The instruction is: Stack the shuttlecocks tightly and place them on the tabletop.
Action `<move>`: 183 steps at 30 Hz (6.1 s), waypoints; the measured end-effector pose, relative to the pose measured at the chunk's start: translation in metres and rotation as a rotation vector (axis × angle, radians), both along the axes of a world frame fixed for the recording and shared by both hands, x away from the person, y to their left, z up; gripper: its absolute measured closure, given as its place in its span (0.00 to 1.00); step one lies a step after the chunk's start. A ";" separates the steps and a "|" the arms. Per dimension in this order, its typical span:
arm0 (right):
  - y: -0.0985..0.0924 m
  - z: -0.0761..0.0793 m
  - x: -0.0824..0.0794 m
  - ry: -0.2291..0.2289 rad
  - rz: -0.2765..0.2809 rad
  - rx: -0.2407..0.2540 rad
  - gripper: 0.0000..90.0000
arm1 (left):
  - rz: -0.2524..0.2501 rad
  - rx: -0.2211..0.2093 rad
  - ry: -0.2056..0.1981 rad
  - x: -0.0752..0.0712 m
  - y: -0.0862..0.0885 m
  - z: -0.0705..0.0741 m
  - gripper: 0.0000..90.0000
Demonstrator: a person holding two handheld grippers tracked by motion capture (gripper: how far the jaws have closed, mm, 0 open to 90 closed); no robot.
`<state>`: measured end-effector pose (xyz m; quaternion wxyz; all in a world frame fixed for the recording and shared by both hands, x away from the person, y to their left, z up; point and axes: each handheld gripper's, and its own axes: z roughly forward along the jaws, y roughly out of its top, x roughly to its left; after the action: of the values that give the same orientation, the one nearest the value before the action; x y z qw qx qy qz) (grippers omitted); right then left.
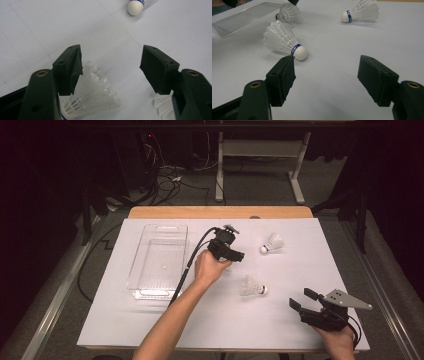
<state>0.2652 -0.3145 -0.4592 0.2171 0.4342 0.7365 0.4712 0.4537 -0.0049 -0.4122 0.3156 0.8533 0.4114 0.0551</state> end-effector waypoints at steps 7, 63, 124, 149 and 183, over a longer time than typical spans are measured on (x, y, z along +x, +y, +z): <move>0.000 0.000 0.000 0.001 0.000 -0.001 0.34 | -0.008 -0.002 0.000 -0.004 0.000 0.003 0.36; 0.000 0.000 0.000 0.004 -0.005 -0.007 0.34 | -0.048 -0.008 -0.015 -0.044 0.023 0.010 0.27; 0.000 0.000 0.000 0.003 -0.010 -0.007 0.34 | -0.070 0.003 -0.019 -0.083 0.040 -0.006 0.29; 0.000 0.000 0.000 0.006 -0.011 -0.007 0.34 | -0.066 0.001 -0.026 -0.100 0.047 -0.017 0.30; 0.000 0.000 -0.001 0.007 -0.019 -0.003 0.34 | -0.065 -0.017 -0.036 -0.123 0.064 -0.026 0.32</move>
<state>0.2642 -0.3144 -0.4592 0.2195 0.4425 0.7339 0.4662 0.3309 0.0588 -0.4386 0.3316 0.8625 0.3781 0.0565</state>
